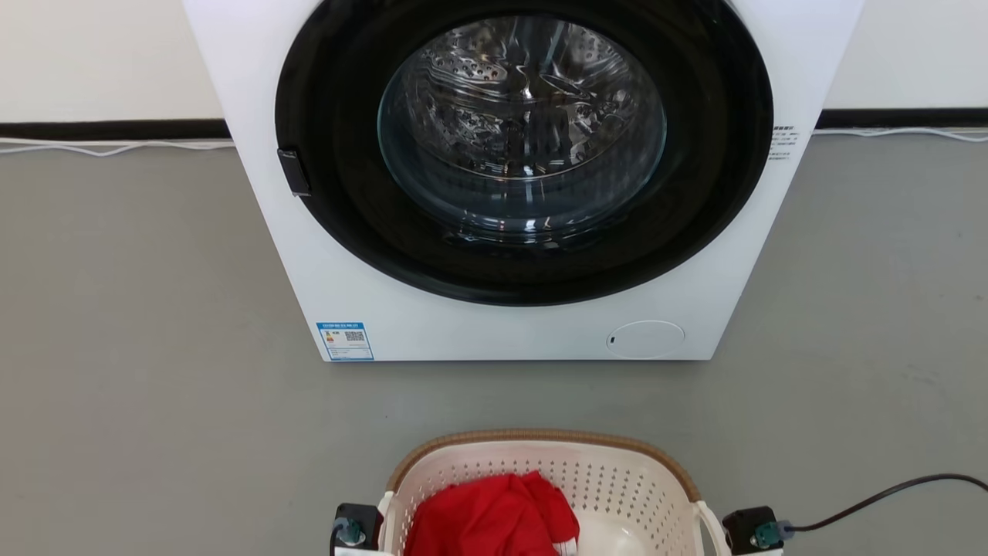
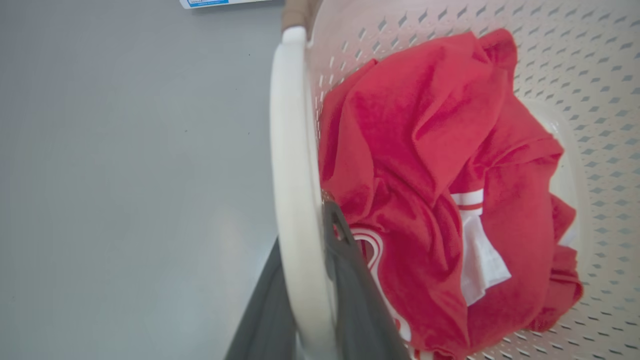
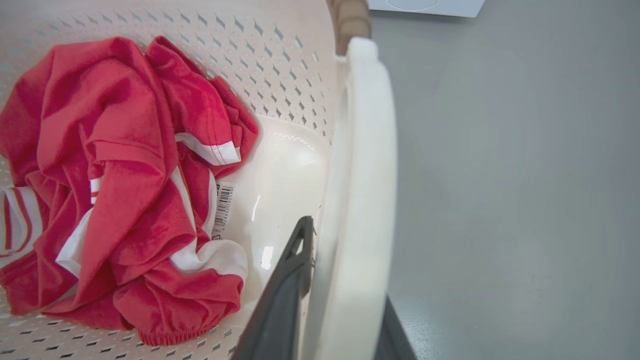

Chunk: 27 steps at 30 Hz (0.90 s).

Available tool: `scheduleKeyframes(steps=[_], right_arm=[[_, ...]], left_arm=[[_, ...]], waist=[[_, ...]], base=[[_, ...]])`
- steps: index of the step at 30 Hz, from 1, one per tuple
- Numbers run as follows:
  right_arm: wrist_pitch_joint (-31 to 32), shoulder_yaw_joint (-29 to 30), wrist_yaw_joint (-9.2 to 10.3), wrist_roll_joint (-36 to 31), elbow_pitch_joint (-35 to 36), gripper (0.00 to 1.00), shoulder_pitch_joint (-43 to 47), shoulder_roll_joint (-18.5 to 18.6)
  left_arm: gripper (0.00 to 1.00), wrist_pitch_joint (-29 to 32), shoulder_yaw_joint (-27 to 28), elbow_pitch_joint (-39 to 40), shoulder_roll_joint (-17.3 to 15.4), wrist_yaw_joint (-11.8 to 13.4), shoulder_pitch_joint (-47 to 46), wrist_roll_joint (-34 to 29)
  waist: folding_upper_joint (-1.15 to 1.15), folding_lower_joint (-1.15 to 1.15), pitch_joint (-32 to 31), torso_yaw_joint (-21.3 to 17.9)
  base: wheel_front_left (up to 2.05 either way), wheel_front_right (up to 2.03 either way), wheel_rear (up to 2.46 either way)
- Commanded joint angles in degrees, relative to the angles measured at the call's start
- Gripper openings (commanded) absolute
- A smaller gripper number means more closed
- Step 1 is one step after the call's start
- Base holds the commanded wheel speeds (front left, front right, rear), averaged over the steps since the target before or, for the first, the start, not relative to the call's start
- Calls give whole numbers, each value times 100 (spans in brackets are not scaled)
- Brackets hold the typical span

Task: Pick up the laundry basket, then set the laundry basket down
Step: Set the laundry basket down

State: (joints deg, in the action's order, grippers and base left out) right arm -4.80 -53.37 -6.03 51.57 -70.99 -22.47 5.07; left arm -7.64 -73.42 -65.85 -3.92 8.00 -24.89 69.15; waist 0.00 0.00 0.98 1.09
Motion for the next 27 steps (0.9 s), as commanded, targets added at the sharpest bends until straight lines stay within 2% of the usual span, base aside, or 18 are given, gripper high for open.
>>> scheduleKeyframes(steps=[1, 19, 27], right_arm=[[-160, -139, -146, -26, 155, 0, -184, -219], [-394, -151, -146, 47, -53, 0, -997, -219], [-594, -72, -146, -39, -206, 0, -1654, -219]], left_arm=[[0, -82, 37, 172, 104, -45, -321, 8], [0, -383, 62, 240, 104, 61, -926, 148], [0, -630, 163, 122, 104, 122, -1634, 125]], waist=[[0, 0, 38, 1], [0, 0, 1165, 39], [0, 0, 2105, 94]], base=[[0, 0, 0], [0, 0, 0], [0, 0, 0]])
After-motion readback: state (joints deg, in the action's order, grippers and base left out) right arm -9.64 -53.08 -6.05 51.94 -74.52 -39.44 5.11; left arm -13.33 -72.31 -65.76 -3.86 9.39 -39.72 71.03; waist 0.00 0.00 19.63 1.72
